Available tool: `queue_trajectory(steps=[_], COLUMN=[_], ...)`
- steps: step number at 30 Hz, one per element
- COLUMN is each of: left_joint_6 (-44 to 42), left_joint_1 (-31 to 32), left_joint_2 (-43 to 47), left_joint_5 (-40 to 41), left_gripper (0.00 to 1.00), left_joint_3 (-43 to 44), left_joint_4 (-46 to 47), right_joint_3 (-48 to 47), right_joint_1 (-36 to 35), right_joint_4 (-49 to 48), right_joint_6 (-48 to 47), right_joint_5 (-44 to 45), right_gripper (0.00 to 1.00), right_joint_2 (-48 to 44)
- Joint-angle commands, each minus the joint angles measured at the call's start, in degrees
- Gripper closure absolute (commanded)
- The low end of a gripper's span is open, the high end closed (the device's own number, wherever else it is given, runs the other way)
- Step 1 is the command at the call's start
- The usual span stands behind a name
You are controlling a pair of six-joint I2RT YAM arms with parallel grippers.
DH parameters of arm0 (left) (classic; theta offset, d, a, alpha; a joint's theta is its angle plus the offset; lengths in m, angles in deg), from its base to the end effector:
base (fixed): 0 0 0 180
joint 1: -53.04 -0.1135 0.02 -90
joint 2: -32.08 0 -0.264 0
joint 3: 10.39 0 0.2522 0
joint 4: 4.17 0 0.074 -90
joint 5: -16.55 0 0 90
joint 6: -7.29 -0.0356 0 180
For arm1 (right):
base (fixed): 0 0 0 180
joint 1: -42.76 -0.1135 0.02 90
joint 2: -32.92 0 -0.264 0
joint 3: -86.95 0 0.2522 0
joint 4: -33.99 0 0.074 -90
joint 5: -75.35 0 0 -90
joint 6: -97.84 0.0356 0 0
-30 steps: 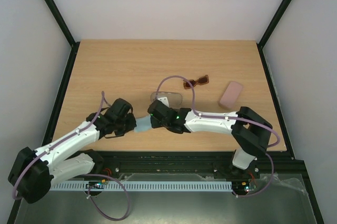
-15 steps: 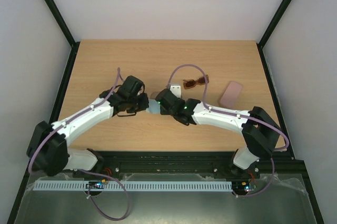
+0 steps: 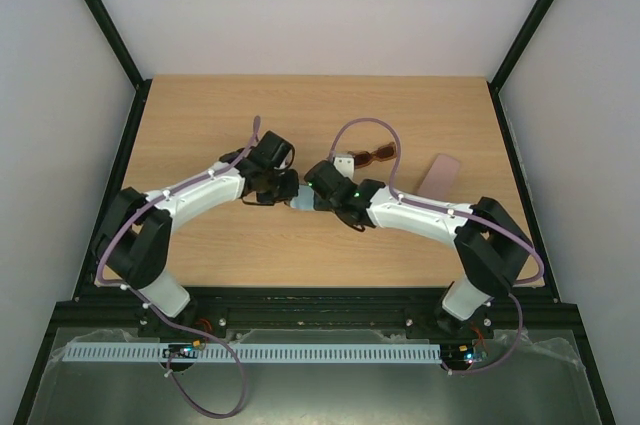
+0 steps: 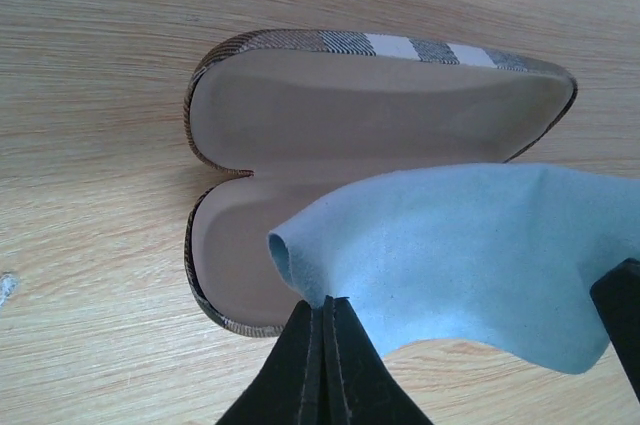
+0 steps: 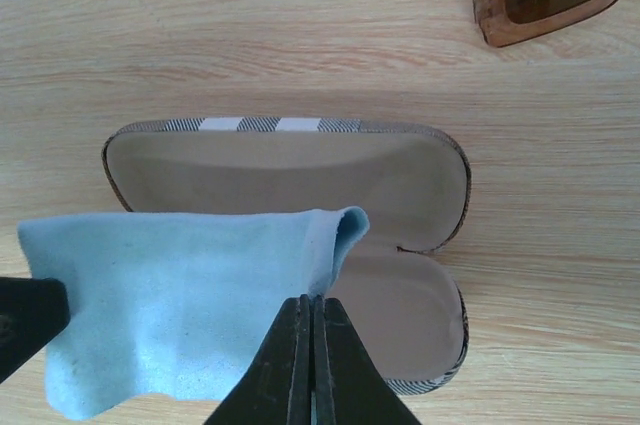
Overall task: Organize the sunglasses
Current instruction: Pick up the glasses cleaning cloth from the center of the board, then place the glasses cleaning cloth in the sunglasses case.
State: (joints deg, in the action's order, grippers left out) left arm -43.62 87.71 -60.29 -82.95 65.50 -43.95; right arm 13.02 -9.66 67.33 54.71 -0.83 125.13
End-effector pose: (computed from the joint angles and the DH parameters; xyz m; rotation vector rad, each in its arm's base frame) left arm 0.2708 -0.1945 0.2150 -0.0360 2.6900 -0.6682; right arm 0.2123 0.2619 0.2131 -0.0157 2.4936 0.4653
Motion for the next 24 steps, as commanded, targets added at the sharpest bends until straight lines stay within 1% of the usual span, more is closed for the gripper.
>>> queue_trajectory(steps=[1, 5, 12, 24], left_joint_6=[-2.8, -3.5, -4.1, -3.2], left_joint_1=[-0.4, -0.4, -0.4, -0.4], left_joint_2=[-1.3, -2.6, -5.5, -6.2], left_joint_5=[-0.6, 0.8, 0.5, -0.7], left_gripper=[0.98, 0.98, 0.98, 0.98], left_joint_3=[1.6, 2.6, 2.8, -3.0], left_joint_4=[-1.0, -1.6, -1.3, 1.6], right_joint_3=[1.2, 1.8, 2.2, 5.9], right_joint_1=[0.3, 0.5, 0.7, 0.7], right_joint_4=[1.7, 1.1, 0.0, -1.9], right_joint_6=[1.4, 1.7, 1.8, 2.7], right_joint_5=[-0.4, -0.3, -0.4, -1.2], right_gripper=[0.99, 0.99, 0.99, 0.99], right_joint_2=[0.9, 2.0, 4.8, 6.4])
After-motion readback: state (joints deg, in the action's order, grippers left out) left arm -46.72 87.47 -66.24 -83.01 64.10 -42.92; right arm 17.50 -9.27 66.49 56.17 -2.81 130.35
